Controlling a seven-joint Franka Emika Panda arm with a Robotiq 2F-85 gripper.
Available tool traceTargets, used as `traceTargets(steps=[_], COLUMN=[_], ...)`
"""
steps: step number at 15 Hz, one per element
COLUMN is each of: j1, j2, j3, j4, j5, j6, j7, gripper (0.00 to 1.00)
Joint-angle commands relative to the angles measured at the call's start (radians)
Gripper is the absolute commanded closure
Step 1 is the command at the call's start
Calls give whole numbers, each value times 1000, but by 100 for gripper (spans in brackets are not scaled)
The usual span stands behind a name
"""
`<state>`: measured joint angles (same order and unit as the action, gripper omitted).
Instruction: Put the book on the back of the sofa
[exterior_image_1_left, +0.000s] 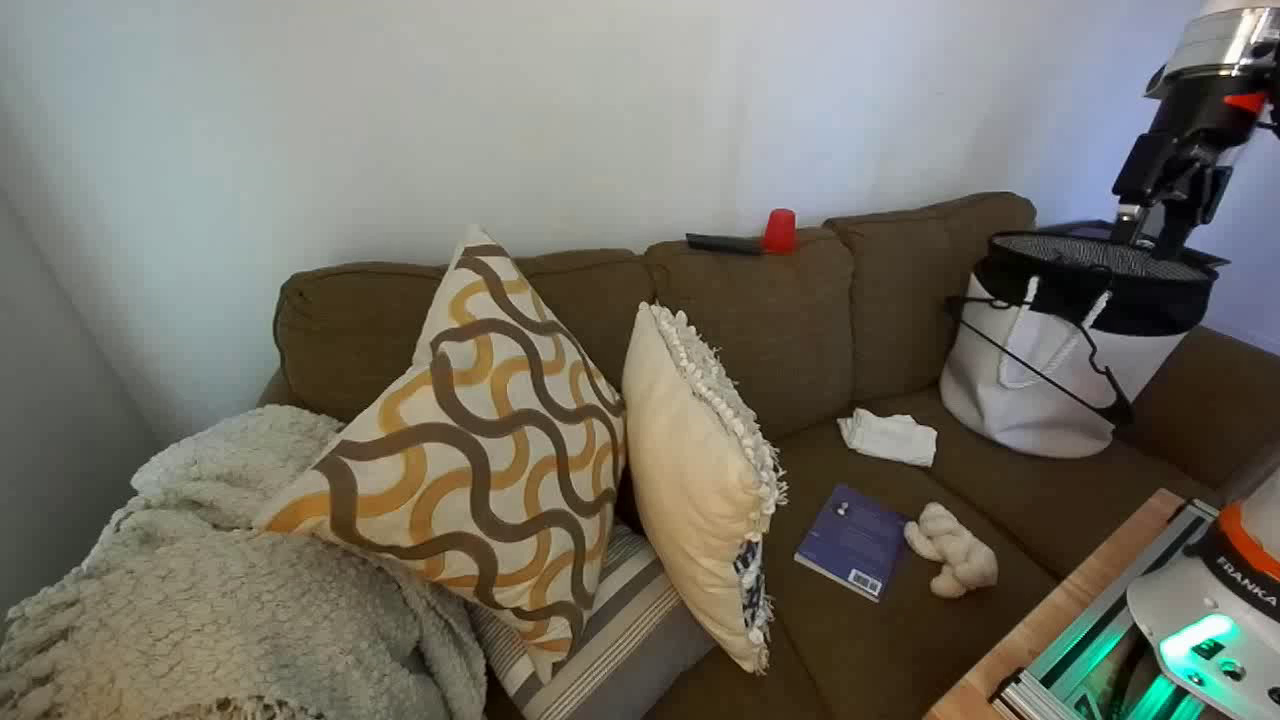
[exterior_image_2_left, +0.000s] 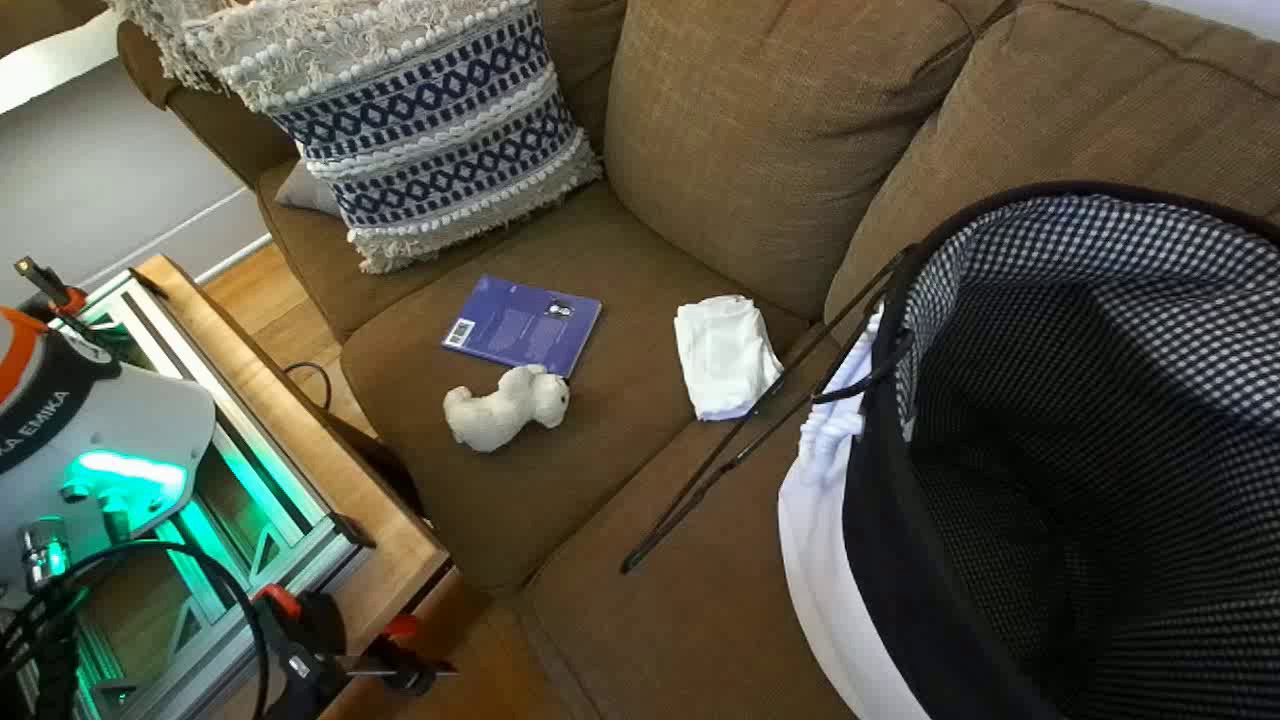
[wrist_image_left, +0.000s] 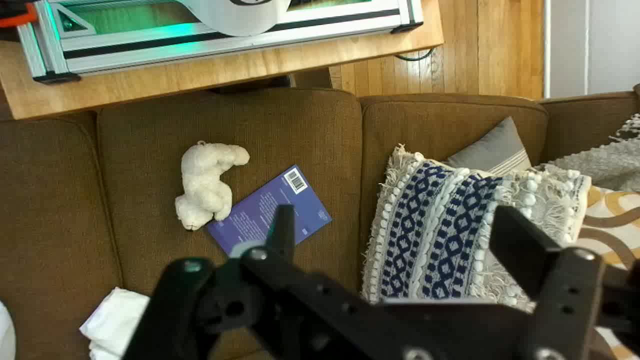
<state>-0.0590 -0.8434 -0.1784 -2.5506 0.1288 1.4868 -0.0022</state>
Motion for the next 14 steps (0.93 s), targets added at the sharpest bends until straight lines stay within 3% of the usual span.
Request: traceTargets(steps=[1, 12, 14], j1=[-27, -27, -57], j2=[5, 5, 14], j3=[19, 19, 31], j4=[2, 2, -17], j5=[11, 11, 40], j6=[-4, -4, 88], j7=[-16, -16, 48], gripper=[0, 0, 0])
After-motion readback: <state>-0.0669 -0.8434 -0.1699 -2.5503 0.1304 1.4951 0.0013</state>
